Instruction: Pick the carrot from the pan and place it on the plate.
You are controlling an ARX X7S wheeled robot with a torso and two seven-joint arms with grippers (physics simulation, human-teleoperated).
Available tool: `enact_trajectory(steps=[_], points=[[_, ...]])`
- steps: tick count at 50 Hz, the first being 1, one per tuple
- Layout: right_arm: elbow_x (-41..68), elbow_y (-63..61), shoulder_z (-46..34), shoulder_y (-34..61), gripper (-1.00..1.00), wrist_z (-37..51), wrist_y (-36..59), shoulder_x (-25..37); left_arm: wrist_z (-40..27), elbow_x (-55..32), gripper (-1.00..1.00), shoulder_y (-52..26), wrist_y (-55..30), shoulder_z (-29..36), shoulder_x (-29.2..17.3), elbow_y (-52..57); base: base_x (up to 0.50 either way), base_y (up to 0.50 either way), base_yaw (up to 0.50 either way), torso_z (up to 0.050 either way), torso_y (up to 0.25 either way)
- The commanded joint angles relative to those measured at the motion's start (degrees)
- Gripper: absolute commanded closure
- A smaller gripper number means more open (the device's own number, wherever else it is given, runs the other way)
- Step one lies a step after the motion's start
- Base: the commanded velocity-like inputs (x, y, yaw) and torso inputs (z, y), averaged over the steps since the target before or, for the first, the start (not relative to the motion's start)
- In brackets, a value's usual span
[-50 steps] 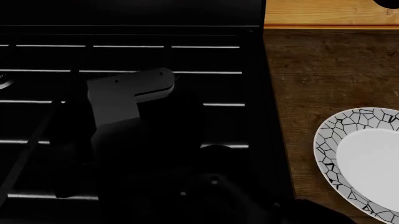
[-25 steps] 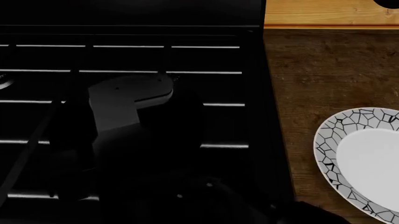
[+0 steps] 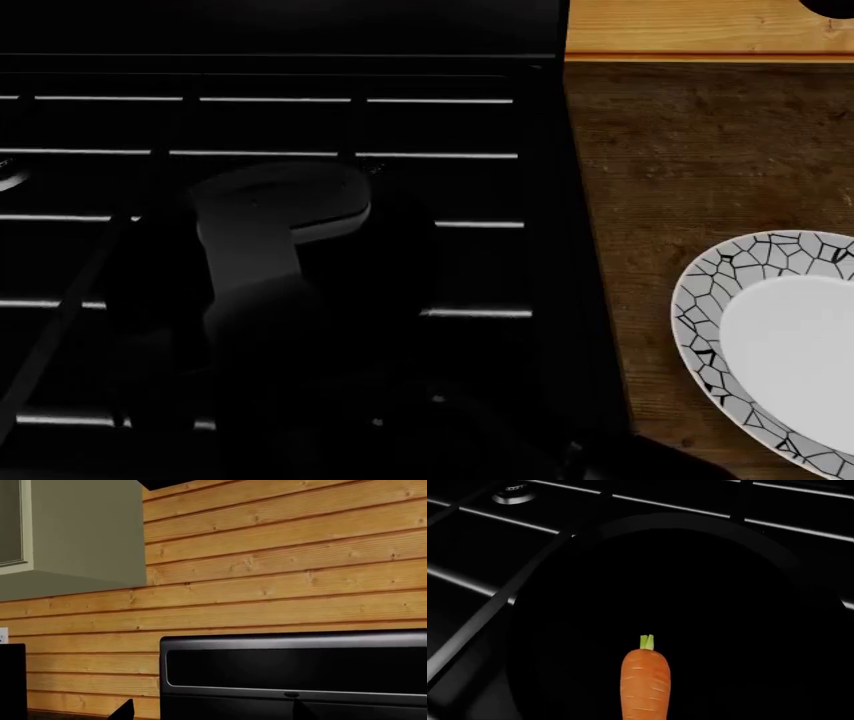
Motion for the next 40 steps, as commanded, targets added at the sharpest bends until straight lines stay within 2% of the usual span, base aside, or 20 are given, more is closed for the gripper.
enact_trajectory(steps=[1, 23, 24, 40], points=[[-0.36, 0.83, -0.60, -0.22, -1.00, -0.61, -0.20, -0.15, -0.30, -0.31, -1.00, 0.28, -0.08, -0.01, -0.25, 0.14, 0.00, 0.00, 0.00, 0.000, 0.000], [-0.65, 1.90, -1.82, -0.96, -1.00, -1.69, -0.34, -0.33, -1.65, -1.86, -1.00, 1.23, 0.51, -0.92, -0.21, 0.48, 0.00, 0.00, 0.00, 0.000, 0.000], [-0.68, 1.62, -1.78, -0.97, 1.00, -1.42, -0.44, -0.22, -1.98, -2.25, -1.00, 1.42, 0.68, -1.08, -0.11, 0.52, 0.00, 0.00, 0.00, 0.000, 0.000], [-0.84, 0.78, -2.14, -0.86, 1.00, -1.94, -0.54, 0.14, -2.92, -2.86, -1.00, 1.72, 0.42, -0.81, -0.31, 0.73, 0.00, 0.00, 0.00, 0.000, 0.000]])
